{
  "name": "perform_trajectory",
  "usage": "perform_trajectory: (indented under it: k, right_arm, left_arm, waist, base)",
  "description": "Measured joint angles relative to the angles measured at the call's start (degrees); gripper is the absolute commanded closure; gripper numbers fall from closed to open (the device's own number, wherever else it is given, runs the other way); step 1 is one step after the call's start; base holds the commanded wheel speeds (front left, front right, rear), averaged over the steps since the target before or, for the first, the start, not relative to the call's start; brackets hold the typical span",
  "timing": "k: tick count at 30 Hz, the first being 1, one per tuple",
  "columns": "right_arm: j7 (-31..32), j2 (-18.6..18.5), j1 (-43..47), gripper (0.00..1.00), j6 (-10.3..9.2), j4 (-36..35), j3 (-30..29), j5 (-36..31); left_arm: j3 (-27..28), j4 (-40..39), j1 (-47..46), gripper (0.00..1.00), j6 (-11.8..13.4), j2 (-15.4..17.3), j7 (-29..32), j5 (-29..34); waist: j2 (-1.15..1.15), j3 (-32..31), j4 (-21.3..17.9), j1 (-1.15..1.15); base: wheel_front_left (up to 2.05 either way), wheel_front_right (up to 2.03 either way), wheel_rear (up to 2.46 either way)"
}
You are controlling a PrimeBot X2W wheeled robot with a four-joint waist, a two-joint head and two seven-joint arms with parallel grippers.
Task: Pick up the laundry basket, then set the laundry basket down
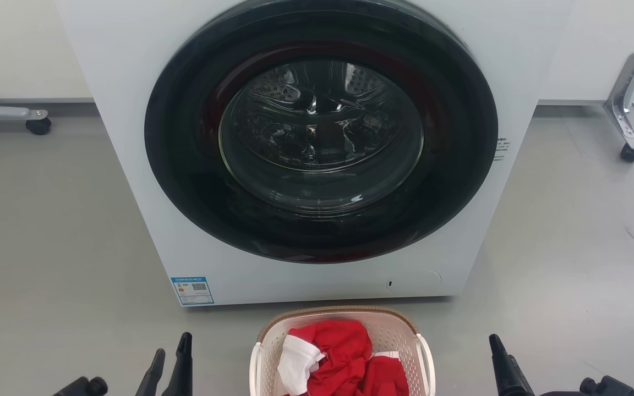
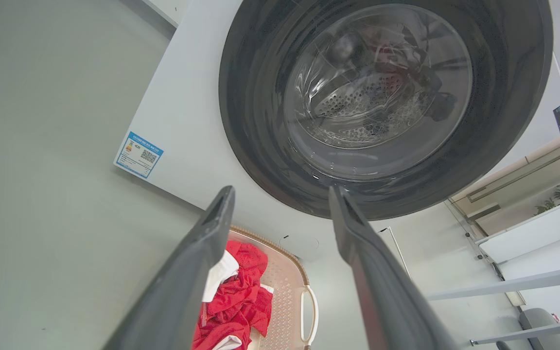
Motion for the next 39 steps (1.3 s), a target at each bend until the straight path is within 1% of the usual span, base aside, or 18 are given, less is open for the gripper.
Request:
perform_trajectory:
  k: [9, 16, 22, 37, 39]
  right_arm:
    - [-1.96, -0.2, -0.26, 0.0, -1.43, 0.18, 2.89, -6.99]
    - [-3.28, -0.35, -0.87, 0.0, -2.05, 0.19, 4.93, -12.22]
    - [-4.63, -0.38, -0.87, 0.0, -3.0, 0.16, 6.57, -16.36]
    - [-7.72, -0.43, -0.98, 0.0, -4.04, -0.07, 10.48, -26.86]
    - [-8.11, -0.44, -1.0, 0.0, -4.52, -0.1, 10.89, -28.0]
  left_arm:
    - [-2.29, -0.67, 0.07, 0.0, 1.43, 0.86, -1.81, 8.96]
    - [-3.92, -1.16, 0.55, 0.0, 2.52, 1.2, -3.33, 14.93]
    - [-5.32, -1.94, 0.65, 0.0, 3.23, 1.56, -4.48, 20.17]
    - [-8.65, -3.48, 1.69, 0.0, 5.31, 2.02, -7.56, 32.54]
    - [-8.91, -3.71, 1.71, 0.0, 5.73, 2.03, -8.06, 34.35]
  waist:
    - [0.0, -0.25, -0.03, 0.0]
    - [0.0, -0.45, 0.02, 0.0]
    - [0.0, -0.5, 0.09, 0.0]
    - [0.0, -0.33, 0.07, 0.0]
    - [0.0, -0.3, 0.08, 0.0]
  base:
    - [0.0, 0.0, 0.0]
    - [0.0, 0.0, 0.0]
    - [0.0, 0.0, 0.0]
    - [0.0, 0.0, 0.0]
    - [0.0, 0.0, 0.0]
